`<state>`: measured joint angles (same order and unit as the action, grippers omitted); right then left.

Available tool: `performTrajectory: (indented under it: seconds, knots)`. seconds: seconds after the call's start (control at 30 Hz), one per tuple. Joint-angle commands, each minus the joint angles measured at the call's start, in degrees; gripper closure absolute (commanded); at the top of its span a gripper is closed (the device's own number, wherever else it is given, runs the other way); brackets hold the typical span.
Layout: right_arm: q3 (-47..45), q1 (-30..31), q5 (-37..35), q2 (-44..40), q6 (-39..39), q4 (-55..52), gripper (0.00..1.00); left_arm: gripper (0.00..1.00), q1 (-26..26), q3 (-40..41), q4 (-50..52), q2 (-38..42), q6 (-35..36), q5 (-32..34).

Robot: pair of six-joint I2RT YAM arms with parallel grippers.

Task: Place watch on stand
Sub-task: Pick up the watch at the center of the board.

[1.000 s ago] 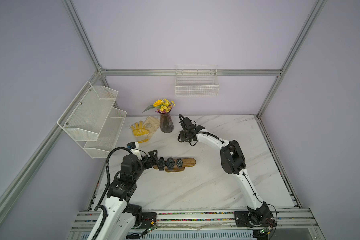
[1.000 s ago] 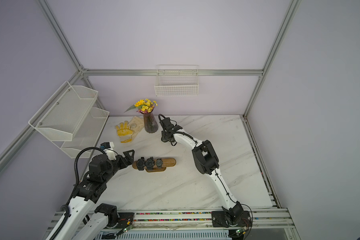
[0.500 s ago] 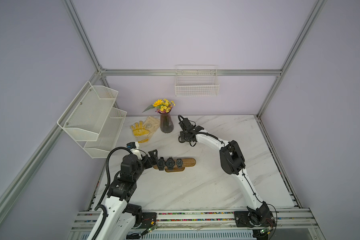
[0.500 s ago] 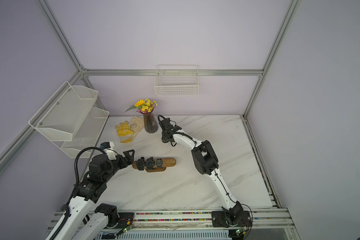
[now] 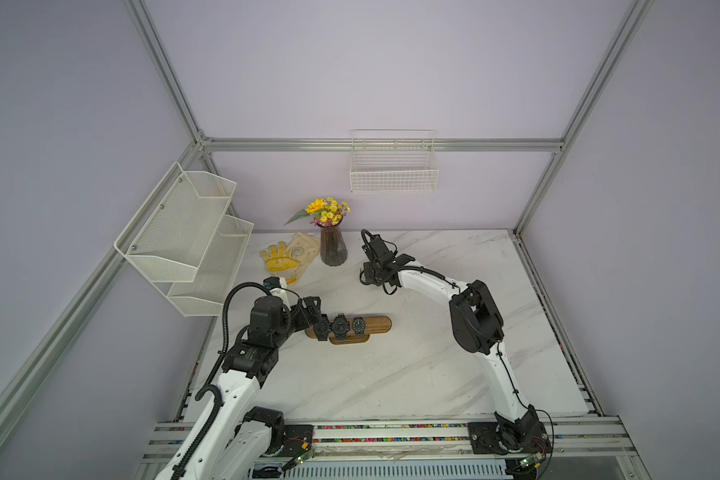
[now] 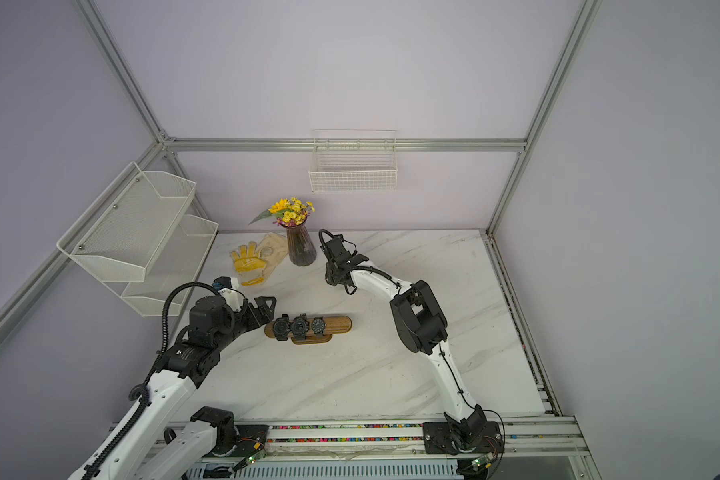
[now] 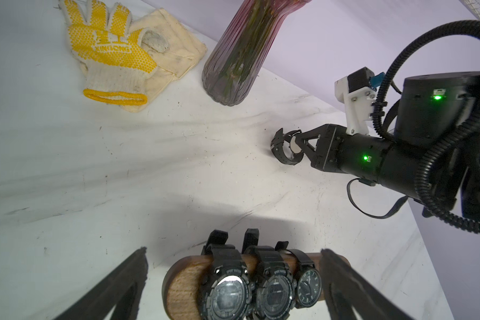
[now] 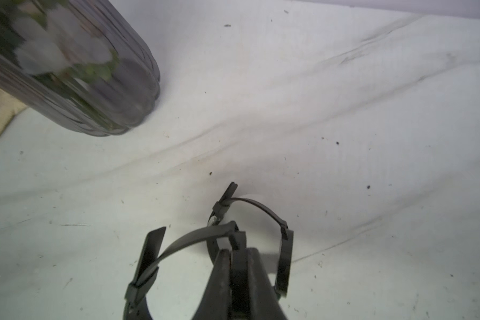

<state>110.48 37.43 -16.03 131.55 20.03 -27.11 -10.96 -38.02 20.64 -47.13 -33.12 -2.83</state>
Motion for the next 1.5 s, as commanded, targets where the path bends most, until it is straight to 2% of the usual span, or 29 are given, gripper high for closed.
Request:
performTrajectory:
  seconds: [0.0,0.1,0.33,0.43,0.67,0.93,1.13,1.2,1.47]
  knots:
    - [-1.88,0.54,-0.97,-4.81,-0.21,4.49,0.95,0.06,-0.58,-5.38,-1.23,-1.54,1.68,-0.86]
    - [-4.19,0.92,-0.88,-7.46,0.05,5.52,0.95,0.07,-2.70,-8.51,-0.19,-4.37,2.39,-0.27]
    - [-12.15,4.40,-0.78,-17.74,2.15,8.09,0.95,0.10,-11.30,-15.82,-0.42,-12.77,1.24,2.61]
    - [-15.62,6.19,-0.69,-22.24,3.32,9.25,0.95,0.12,-13.08,-17.54,-1.76,-15.48,0.27,3.03]
    - [-21.27,10.01,-2.15,-28.90,4.98,10.14,0.95,0.20,-14.37,-18.49,-6.45,-19.08,-2.44,-0.77]
    - [-23.70,11.88,-2.69,-31.06,5.72,10.63,0.95,0.29,-16.02,-18.65,-7.67,-20.29,-3.10,-0.27]
    - [-25.35,12.98,-3.20,-32.48,6.52,11.20,0.95,0.52,-16.02,-18.85,-7.49,-21.74,-3.31,-0.35]
    - [-25.61,13.27,-3.71,-32.83,6.72,11.14,0.95,0.57,-16.02,-18.95,-7.49,-22.32,-3.33,-0.37]
    - [-25.59,14.61,-4.49,-33.35,6.59,10.76,0.95,0.58,-16.02,-19.99,-6.66,-23.92,-3.02,-0.29]
